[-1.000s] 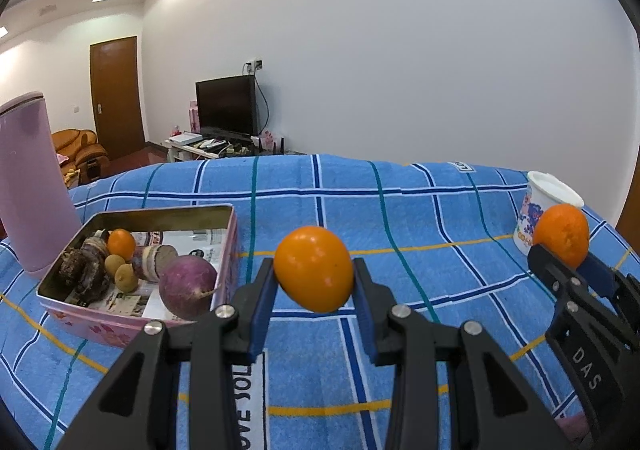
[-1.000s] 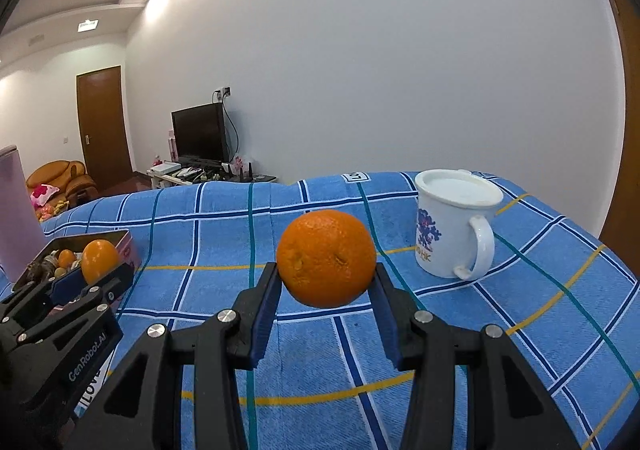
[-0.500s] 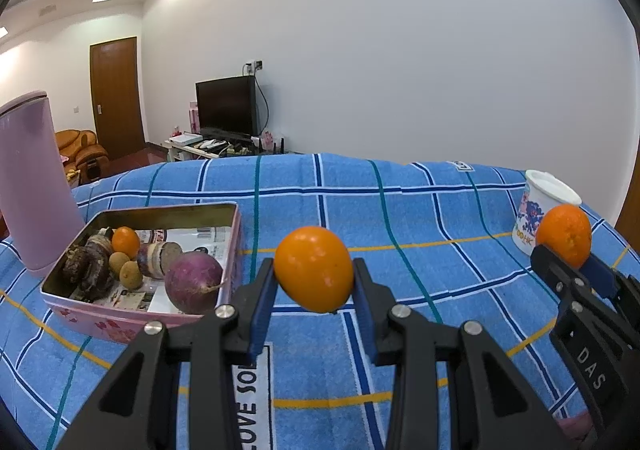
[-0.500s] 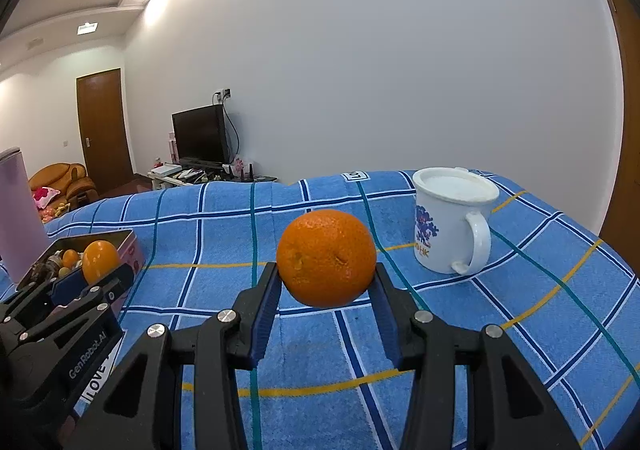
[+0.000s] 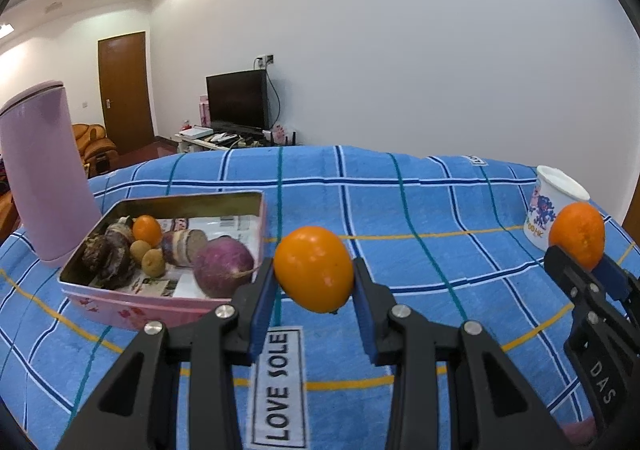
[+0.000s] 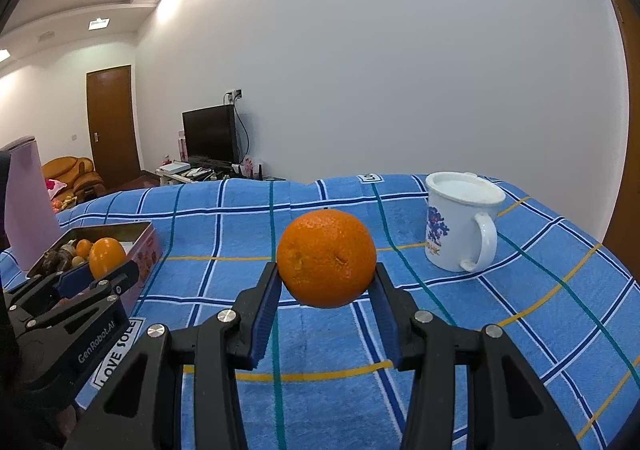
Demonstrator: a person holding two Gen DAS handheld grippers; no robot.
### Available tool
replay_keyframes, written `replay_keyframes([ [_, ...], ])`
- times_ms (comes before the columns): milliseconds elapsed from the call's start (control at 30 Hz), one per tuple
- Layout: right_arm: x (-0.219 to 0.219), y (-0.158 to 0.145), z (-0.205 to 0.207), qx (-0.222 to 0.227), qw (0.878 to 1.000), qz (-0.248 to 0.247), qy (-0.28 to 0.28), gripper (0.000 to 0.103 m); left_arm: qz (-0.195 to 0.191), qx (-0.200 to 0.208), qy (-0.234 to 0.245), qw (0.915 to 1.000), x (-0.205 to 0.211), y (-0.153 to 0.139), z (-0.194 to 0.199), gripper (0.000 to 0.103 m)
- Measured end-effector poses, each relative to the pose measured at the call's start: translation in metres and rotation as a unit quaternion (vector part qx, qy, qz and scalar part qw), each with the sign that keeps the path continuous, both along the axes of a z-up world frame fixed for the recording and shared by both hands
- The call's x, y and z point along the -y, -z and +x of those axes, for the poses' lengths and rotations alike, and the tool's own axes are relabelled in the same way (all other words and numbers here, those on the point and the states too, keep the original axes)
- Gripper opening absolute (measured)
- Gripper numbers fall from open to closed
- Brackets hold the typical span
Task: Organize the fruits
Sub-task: 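Carry both held oranges back over the pink tin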
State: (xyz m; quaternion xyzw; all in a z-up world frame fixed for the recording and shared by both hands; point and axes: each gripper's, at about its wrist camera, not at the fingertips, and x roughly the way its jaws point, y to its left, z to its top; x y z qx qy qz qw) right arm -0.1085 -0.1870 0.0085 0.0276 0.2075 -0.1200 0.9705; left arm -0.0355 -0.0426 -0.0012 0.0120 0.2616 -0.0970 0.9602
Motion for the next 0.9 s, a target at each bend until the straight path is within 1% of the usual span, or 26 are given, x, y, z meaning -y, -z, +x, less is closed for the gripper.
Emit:
replay_keyframes([
  [100,-0.007,0.001,0.001,-0.004,1.000,0.001,-0.006,0.047,0.013,0.002,-0.009,0.9999,-0.005,0.000,-0.002,0.039],
  [300,-0.029,0.004,0.009,-0.023,0.999,0.003,-0.038,0.047,0.028,0.013,-0.004,0.9995,-0.022,-0.006,-0.003,0.039],
  [500,-0.050,0.005,0.013,-0.025,0.998,0.009,-0.057,0.047,0.051,0.039,-0.037,0.9972,-0.065,-0.016,0.010,0.039],
  [700,-0.075,0.006,0.017,-0.026,0.997,0.014,-0.075,0.047,0.068,0.045,-0.059,0.9950,-0.098,-0.009,0.028,0.039],
  [833,-0.097,0.007,0.018,-0.025,0.995,0.010,-0.092,0.047,0.057,0.044,-0.067,0.9952,-0.112,-0.001,0.035,0.039],
  [900,-0.110,0.007,0.021,-0.029,0.994,0.010,-0.104,0.047,0.036,0.037,-0.063,0.9967,-0.121,-0.001,0.036,0.039],
])
